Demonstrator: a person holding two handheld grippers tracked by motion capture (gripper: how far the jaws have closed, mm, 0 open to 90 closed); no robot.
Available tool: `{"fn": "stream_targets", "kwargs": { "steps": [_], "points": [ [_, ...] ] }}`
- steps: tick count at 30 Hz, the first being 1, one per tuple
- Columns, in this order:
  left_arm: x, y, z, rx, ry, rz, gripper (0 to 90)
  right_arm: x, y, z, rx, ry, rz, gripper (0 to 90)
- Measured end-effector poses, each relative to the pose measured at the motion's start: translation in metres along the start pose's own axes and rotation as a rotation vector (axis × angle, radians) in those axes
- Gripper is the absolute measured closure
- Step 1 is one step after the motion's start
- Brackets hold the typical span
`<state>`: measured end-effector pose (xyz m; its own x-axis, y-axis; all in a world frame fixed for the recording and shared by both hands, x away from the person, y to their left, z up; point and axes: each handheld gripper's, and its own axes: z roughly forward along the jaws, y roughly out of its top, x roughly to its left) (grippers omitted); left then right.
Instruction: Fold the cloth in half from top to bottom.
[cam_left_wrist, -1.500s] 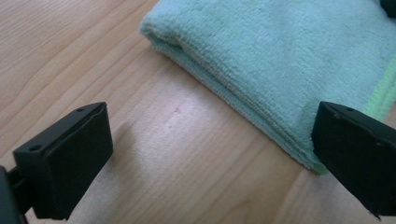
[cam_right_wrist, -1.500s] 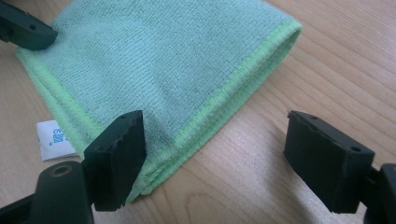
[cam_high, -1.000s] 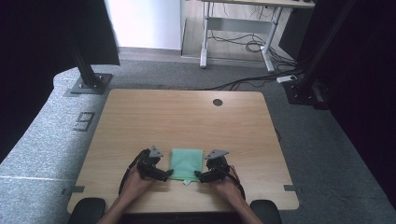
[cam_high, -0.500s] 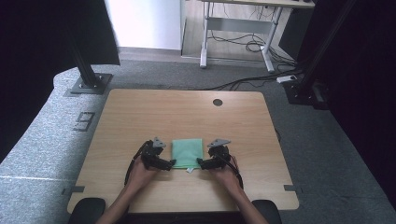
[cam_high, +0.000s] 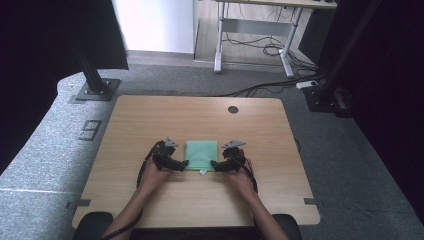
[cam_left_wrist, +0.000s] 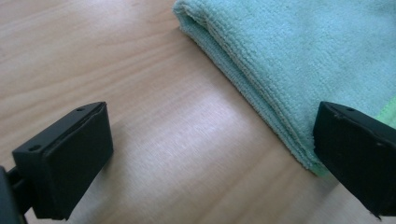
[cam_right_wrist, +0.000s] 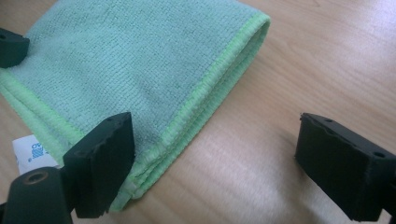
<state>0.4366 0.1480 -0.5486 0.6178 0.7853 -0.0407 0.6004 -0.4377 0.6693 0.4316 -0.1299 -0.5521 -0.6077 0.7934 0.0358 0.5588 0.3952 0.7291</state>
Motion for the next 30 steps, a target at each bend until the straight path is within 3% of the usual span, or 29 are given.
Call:
{"fn": "stream_targets", "kwargs": {
  "steps": [7,17,23,30],
  "points": [
    [0.01,0.008,0.006,-0.001,0.004,-0.006,0.0,-0.007,0.007,0.009,-0.018,0.001,0.001,11.3],
    [0.012,0.008,0.007,-0.004,-0.01,-0.008,0.0,-0.011,0.008,0.011,-0.025,0.016,0.003,10.6],
    [0.011,0.011,0.003,0.008,-0.022,-0.037,0.0,-0.011,0.009,0.008,-0.019,0.025,0.002,10.7],
    [0.006,0.015,-0.019,-0.015,-0.016,0.015,0.0,-0.008,0.013,-0.005,-0.009,0.03,-0.029,4.0]
  ]
}}
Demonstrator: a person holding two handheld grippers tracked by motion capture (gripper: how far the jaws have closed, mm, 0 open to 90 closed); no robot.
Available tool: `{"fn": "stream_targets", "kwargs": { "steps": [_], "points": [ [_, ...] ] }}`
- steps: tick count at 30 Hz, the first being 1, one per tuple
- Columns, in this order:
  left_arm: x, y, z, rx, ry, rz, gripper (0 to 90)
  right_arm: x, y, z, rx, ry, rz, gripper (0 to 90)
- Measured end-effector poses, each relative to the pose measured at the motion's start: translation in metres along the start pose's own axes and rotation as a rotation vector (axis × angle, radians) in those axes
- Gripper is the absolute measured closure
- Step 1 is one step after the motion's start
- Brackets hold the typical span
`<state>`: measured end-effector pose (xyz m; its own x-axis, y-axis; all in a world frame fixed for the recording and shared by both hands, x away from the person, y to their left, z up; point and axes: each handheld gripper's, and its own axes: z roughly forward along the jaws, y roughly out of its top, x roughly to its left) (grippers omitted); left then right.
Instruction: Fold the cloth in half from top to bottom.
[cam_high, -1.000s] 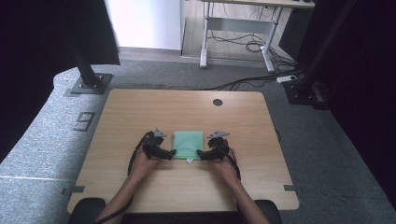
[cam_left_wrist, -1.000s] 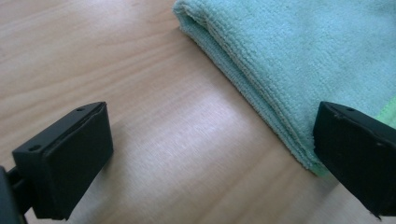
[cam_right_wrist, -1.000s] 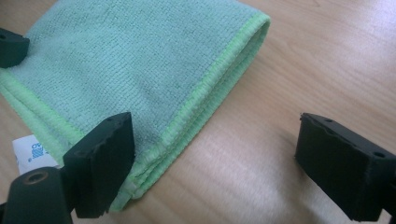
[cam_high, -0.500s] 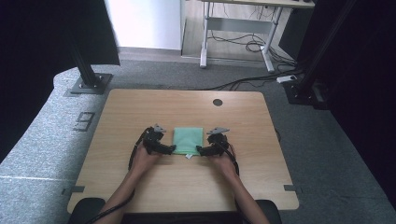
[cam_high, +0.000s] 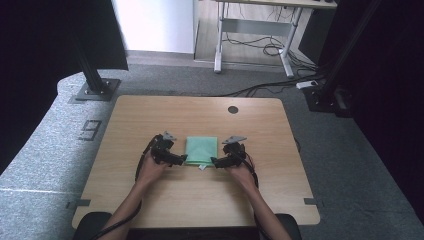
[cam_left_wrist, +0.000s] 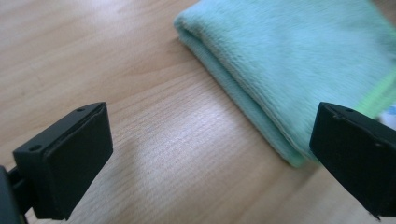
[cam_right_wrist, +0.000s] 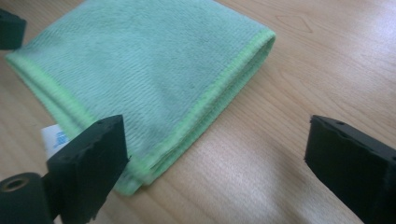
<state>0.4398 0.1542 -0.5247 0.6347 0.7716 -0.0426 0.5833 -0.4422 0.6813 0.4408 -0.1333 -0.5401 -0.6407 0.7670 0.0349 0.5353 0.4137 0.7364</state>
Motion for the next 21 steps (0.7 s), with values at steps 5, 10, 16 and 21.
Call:
{"fn": "stream_targets", "kwargs": {
  "steps": [5,10,16,21],
  "points": [
    [-0.007,-0.004,-0.017,-0.018,-0.008,0.045,0.0,0.0,0.0,-0.014,-0.006,0.008,-0.004,0.0],
    [-0.013,-0.012,-0.028,-0.028,-0.007,0.072,0.0,0.0,-0.001,-0.031,-0.02,0.012,-0.014,0.0],
    [-0.016,-0.022,-0.042,-0.036,0.008,0.095,0.0,0.0,-0.007,-0.051,-0.039,0.004,-0.019,0.0],
    [-0.017,-0.034,-0.052,-0.05,0.012,0.09,0.0,-0.003,-0.018,-0.067,-0.056,0.002,-0.002,0.0]
  ]
}}
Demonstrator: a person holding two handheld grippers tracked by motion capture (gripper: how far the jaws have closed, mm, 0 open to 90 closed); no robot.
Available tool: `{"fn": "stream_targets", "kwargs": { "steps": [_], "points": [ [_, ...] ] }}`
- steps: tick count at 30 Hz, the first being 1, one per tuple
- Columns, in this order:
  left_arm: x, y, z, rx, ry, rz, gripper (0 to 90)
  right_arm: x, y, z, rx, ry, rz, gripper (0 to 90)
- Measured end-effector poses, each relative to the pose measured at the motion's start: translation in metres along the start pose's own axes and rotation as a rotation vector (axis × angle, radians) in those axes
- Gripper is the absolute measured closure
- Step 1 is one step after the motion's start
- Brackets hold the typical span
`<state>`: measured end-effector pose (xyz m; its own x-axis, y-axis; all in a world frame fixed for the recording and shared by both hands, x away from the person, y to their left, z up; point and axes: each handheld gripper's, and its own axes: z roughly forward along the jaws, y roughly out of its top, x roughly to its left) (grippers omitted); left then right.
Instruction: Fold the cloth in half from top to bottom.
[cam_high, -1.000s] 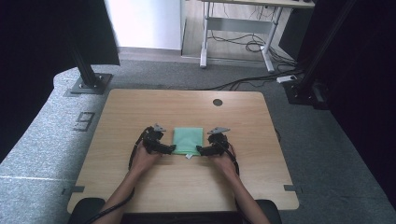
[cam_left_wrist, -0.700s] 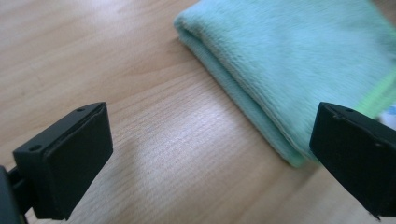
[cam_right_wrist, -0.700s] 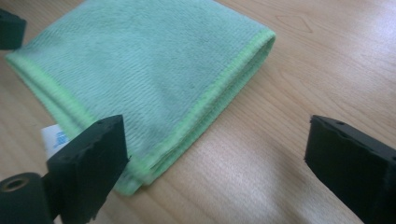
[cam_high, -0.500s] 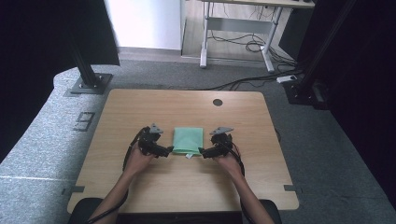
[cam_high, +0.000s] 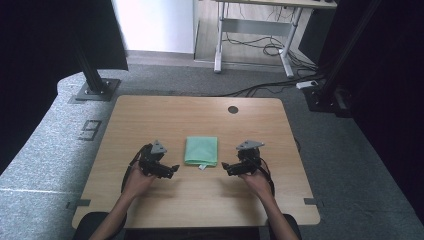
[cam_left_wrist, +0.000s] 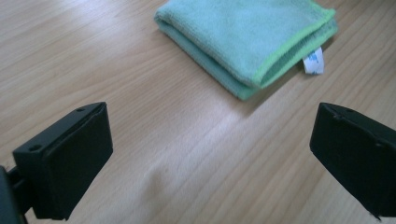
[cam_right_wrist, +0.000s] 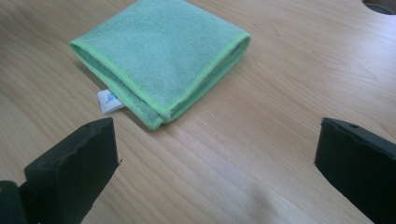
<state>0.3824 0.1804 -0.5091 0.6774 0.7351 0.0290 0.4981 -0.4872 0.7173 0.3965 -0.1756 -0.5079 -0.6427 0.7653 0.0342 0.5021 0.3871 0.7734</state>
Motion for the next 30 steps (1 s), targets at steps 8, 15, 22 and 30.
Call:
{"fn": "stream_targets", "kwargs": {
  "steps": [8,15,22,30],
  "points": [
    [0.0,-0.023,-0.003,0.023,0.018,-0.001,0.0,-0.004,-0.02,-0.014,0.002,-0.014,0.015,0.0],
    [0.004,-0.038,0.003,0.051,0.029,-0.02,0.0,-0.009,-0.039,-0.013,0.026,-0.027,0.027,0.0],
    [0.004,-0.044,0.007,0.07,0.033,-0.025,0.0,-0.011,-0.05,-0.005,0.048,-0.019,0.032,0.0],
    [0.003,-0.045,0.011,0.076,0.014,-0.037,0.0,-0.011,-0.059,0.003,0.076,-0.009,0.021,0.0]
  ]
}}
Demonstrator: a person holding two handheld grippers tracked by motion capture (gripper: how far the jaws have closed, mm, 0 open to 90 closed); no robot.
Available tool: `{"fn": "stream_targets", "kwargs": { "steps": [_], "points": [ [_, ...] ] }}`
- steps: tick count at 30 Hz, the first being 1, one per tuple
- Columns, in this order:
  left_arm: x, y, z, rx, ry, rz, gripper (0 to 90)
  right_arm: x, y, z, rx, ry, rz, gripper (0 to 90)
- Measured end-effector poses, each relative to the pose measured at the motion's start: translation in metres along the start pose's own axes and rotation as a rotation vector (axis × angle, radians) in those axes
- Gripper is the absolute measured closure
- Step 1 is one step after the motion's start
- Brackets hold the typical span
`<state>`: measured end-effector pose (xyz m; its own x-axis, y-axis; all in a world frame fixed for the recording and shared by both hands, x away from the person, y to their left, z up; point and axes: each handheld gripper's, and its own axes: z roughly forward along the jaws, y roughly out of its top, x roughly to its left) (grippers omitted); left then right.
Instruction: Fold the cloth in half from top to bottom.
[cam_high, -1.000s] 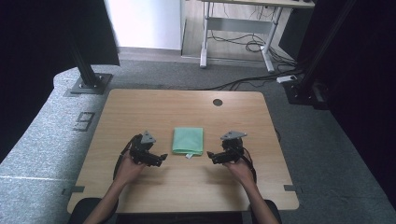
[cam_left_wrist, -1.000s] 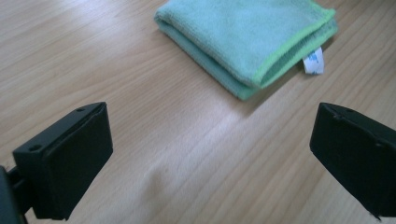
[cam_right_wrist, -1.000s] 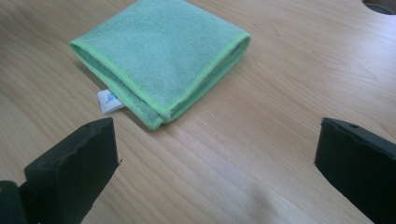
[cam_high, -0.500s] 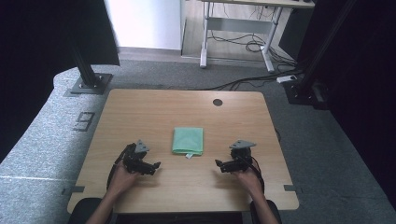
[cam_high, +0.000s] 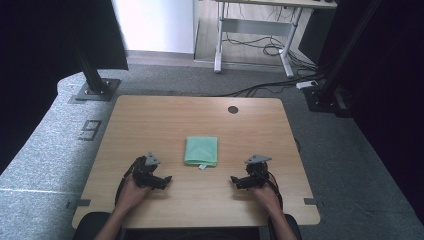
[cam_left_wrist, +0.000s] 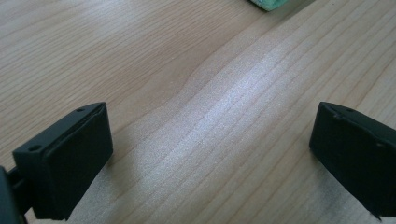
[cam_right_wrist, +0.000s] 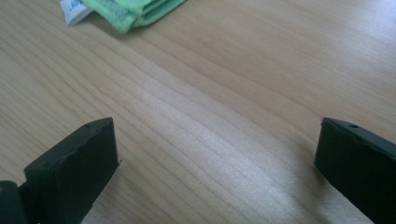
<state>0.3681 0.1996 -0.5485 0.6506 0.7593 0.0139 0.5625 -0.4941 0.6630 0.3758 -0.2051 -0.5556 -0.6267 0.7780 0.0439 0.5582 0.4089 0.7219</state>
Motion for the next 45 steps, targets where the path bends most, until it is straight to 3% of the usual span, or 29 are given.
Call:
{"fn": "stream_targets", "kwargs": {
  "steps": [7,45],
  "points": [
    [0.0018,0.0001,0.0006,0.007,-0.012,-0.017,0.0,0.0031,-0.0003,0.001,0.01,-0.019,-0.033,0.0],
    [0.002,0.0001,0.0006,0.007,-0.013,-0.018,0.0,0.0038,-0.001,0.0004,0.009,-0.022,-0.029,0.0]
  ]
}}
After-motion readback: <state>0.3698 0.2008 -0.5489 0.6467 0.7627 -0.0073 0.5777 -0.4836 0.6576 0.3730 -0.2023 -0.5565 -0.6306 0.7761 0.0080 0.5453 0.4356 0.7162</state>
